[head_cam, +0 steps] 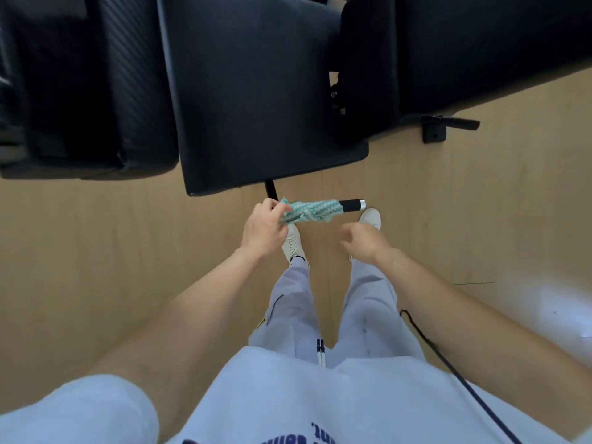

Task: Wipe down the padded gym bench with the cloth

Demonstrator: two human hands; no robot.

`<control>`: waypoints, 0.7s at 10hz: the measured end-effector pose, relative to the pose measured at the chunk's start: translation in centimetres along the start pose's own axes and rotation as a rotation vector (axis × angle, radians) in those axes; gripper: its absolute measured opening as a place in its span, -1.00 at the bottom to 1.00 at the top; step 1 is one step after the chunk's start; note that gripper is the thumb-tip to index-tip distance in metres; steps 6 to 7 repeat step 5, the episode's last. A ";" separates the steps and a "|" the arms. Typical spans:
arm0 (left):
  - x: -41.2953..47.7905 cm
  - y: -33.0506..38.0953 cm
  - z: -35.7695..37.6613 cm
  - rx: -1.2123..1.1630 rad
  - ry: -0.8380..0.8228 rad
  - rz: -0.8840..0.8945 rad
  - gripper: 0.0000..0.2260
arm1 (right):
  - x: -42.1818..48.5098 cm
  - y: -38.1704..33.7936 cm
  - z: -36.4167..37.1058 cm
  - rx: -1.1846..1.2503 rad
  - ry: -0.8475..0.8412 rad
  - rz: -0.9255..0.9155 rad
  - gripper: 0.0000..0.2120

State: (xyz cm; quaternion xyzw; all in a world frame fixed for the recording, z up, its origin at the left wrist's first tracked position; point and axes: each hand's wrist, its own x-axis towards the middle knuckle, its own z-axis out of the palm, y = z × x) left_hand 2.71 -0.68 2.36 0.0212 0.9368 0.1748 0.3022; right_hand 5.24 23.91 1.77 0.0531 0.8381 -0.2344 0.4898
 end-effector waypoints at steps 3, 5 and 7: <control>4.5 -0.3 0.2 0.027 -0.041 -0.154 -0.85 | -0.4 1.7 -1.7 0.098 0.041 0.003 -0.70; 4.5 0.6 -1.8 -0.054 0.044 -0.302 -0.69 | -0.9 2.3 -3.2 0.073 0.042 0.008 -0.69; 4.5 0.6 -1.8 -0.054 0.044 -0.302 -0.69 | -0.9 2.3 -3.2 0.073 0.042 0.008 -0.69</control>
